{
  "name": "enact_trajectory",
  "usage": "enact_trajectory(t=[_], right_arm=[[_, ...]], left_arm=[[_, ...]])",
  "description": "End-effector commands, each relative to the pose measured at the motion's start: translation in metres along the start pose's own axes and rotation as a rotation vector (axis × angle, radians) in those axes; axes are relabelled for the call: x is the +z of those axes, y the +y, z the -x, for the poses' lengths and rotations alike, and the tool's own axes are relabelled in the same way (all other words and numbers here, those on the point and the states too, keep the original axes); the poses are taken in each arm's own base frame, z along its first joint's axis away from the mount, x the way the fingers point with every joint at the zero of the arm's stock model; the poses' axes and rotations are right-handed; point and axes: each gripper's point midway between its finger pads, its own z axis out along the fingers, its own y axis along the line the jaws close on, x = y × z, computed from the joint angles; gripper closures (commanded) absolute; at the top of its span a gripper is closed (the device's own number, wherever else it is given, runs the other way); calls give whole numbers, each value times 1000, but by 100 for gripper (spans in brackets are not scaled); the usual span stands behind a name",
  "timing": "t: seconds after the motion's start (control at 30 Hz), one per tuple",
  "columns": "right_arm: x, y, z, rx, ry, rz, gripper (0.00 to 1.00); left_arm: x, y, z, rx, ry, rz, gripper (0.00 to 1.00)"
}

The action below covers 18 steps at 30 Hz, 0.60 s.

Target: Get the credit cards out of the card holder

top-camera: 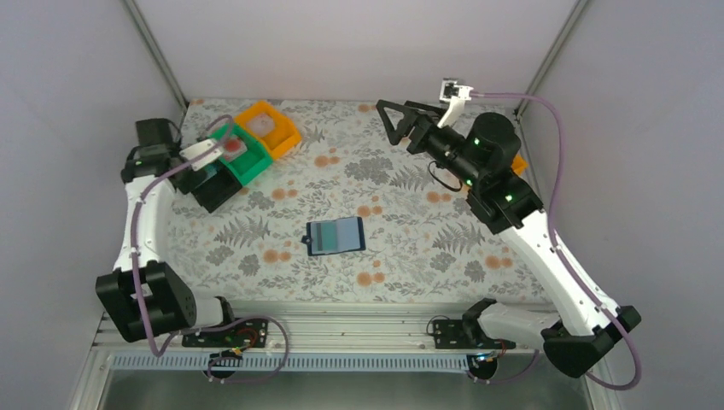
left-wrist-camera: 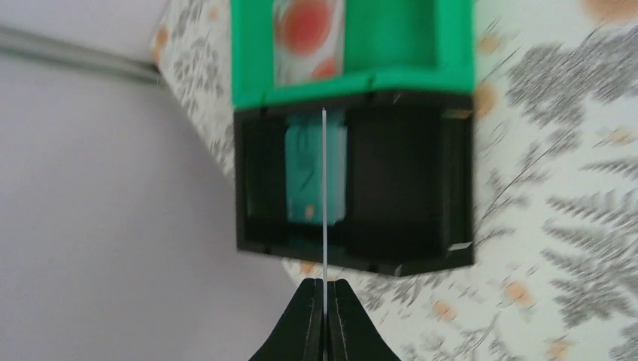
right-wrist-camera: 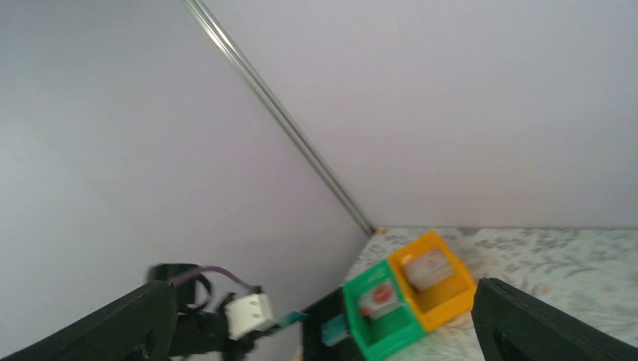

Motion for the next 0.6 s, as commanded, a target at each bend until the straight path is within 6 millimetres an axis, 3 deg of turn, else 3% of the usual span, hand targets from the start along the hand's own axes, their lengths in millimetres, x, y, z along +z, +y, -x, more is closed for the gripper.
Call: enact_trajectory(t=[0.0,0.2,0.57], right_arm=[[17,-39,-30,-226,104,-67,1],[35,-52,-51,-260,210,-19,1],[36,-75,-55,-306,223,-68,1]], left_arm=[[12,24,-22,33,-76,2,98],[33,38,-31,145,-131,-32,98],[87,58,-34,90,-194,-46,98]])
